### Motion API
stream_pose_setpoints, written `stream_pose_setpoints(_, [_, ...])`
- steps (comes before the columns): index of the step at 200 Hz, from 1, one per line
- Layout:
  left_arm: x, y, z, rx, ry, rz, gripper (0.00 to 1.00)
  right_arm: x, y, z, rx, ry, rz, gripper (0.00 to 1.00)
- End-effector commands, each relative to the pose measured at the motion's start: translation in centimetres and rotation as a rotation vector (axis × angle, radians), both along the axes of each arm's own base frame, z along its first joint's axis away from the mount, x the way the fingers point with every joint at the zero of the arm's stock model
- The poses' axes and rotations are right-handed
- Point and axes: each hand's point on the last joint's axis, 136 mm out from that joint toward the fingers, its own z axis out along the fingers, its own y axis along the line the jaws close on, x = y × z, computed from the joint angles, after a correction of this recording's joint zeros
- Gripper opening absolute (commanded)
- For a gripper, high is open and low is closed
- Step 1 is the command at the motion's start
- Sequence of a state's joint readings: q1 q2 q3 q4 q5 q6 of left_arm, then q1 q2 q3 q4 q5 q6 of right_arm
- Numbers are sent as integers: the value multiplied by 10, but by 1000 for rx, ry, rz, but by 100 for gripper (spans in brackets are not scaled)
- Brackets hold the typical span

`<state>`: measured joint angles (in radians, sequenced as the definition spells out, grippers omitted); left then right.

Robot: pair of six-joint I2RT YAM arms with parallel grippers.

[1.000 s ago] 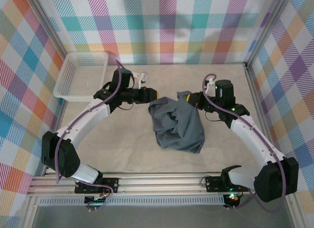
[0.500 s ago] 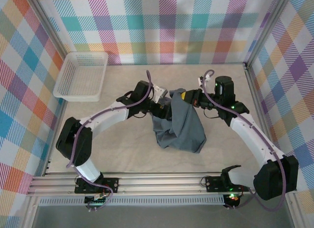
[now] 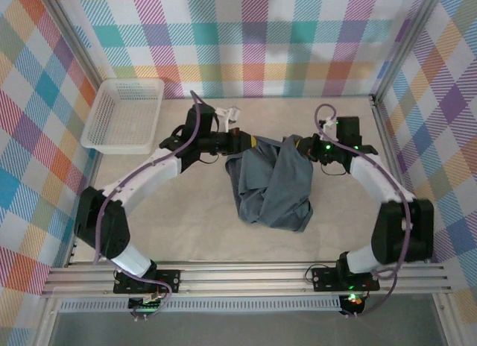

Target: Fold the inside-out t-shirt

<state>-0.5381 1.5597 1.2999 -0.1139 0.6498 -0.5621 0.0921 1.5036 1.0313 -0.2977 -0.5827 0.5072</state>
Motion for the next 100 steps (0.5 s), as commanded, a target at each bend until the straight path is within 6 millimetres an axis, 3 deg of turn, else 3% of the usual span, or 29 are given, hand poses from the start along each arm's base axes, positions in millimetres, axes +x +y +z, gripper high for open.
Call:
stream_pose_setpoints(1, [-21, 10, 42, -71, 19, -7, 0, -20, 3, -19, -40, 78, 105, 23])
stream_pose_setpoints(42, [-23, 16, 24, -15, 36, 6, 0, -48, -17, 34, -105, -115, -116, 48])
stream_pose_setpoints(58, [-23, 17, 24, -9, 33, 12, 0, -65, -5, 53, -113, -240, -154, 53])
stream_pose_setpoints(77, [-22, 18, 24, 12, 22, 13, 0, -80, 25, 60, -129, -295, -108, 68])
stream_pose_setpoints(100, [-25, 16, 30, 7, 5, 0, 0, -73, 51, 38, -154, -196, -58, 76])
